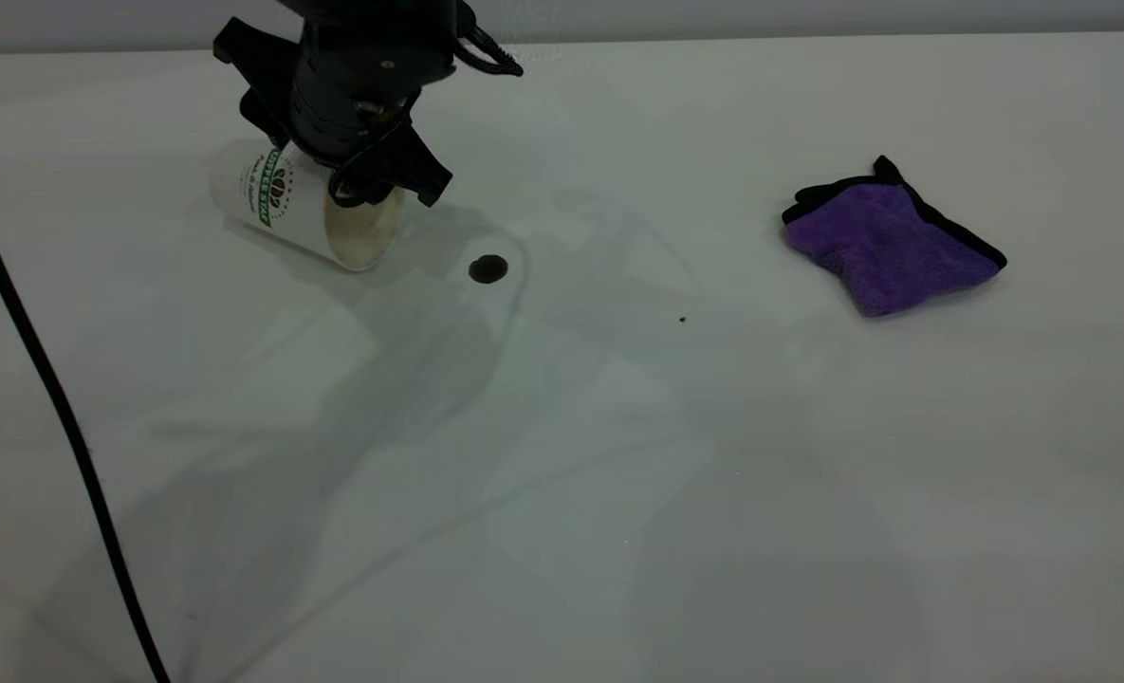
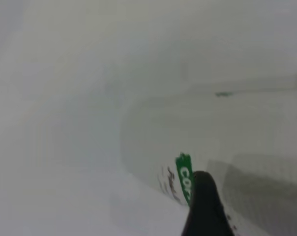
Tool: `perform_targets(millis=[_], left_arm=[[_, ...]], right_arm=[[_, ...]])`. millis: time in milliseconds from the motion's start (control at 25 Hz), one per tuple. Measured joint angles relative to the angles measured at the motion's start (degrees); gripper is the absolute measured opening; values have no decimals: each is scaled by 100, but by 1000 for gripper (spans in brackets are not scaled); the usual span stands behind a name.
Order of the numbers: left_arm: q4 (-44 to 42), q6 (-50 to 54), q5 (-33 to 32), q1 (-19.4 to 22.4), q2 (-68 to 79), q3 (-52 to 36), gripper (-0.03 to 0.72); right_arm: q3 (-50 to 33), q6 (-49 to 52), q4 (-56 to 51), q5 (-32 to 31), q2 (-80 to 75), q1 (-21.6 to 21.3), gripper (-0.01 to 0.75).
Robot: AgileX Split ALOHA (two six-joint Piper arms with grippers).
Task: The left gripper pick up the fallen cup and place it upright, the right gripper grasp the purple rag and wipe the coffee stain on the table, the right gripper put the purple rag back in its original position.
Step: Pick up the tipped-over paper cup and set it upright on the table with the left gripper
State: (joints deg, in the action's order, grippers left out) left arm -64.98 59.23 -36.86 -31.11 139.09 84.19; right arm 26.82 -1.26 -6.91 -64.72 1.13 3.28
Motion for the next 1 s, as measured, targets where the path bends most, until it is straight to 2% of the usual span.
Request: perform_targets(millis=[120,280,400,520,600,720,840,1000], left_arm=[[-246,280,-67,0,91,6,502],[-321,344,-248,0,240,25,412],[-330,315,-428,0,279,25,288],[-427,11,-798,0,267,37,118],[-444,-234,-1013,11,214,37,45],[-292,-511,-1047,94,10,37,4],[74,-923,-963,286,-403,37,-1],[1231,-1734,-551,830,-1150,37,-2]], right_arm=[[0,0,0,0,0,0,493],[0,0,0,0,0,0,493],[0,0,0,0,0,0,493],[0,0,0,0,0,0,493],[0,0,0,0,0,0,493],[0,0,0,0,0,0,493],[0,0,0,0,0,0,493],[0,0,0,0,0,0,493]])
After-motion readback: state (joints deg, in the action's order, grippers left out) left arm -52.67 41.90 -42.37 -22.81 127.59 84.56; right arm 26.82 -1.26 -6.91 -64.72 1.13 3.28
